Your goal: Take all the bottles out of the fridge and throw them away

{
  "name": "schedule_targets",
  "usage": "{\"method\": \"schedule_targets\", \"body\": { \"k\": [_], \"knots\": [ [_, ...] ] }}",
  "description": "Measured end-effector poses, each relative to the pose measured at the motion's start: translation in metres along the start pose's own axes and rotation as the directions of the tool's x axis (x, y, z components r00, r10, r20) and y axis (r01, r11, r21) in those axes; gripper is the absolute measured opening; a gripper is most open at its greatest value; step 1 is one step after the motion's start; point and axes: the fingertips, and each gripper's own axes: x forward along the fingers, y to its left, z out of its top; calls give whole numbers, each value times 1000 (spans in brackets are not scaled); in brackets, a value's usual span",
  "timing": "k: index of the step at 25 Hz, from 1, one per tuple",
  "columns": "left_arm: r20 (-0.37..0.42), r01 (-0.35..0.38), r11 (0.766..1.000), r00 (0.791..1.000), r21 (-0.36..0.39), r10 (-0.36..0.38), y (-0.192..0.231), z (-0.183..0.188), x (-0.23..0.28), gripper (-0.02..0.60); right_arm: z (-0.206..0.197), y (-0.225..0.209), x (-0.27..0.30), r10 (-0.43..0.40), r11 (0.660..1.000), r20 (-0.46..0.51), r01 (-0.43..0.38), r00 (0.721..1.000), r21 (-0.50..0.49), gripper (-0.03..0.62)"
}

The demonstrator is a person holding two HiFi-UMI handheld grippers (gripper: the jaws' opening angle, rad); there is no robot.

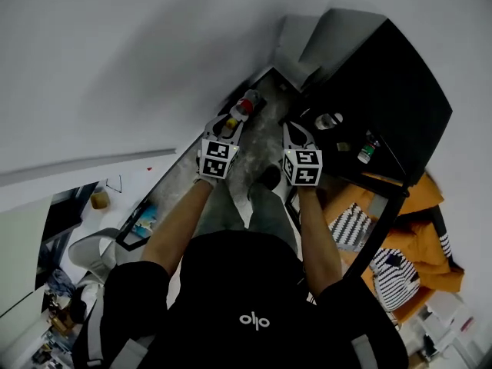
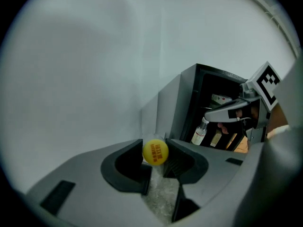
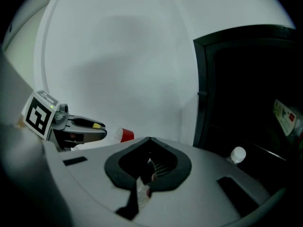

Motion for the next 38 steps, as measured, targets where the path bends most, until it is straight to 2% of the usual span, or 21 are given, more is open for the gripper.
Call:
{"method": "schedule_targets", "body": {
  "k": [6, 9, 17, 25, 31, 38],
  "knots": [
    [-48, 20, 999, 999, -49, -23, 33, -42, 37, 153, -24, 2, 57, 2, 999, -45, -3, 999, -35, 2],
    [-60, 40, 997, 997, -69, -44, 49, -69, 64, 153, -45, 0, 91, -6, 1000, -58, 5, 998, -23, 2],
    [-94, 66, 995, 993, -81, -73, 80, -154, 137, 153, -122, -15, 180, -19, 998, -97, 24, 995, 51, 2],
    [-138, 71, 991, 987, -115, -87, 88, -244, 207, 153, -204, -32, 259, -7, 993, -122, 22, 993, 117, 2],
    [-194, 64, 988, 977, -143, -92, 96, -278, 238, 153, -234, -33, 289, 7, 992, -165, 14, 986, 124, 2],
    [-203, 65, 982, 974, -179, -102, 99, -277, 255, 155, -242, -42, 290, 4, 991, -190, 22, 982, 133, 2]
  ]
}}
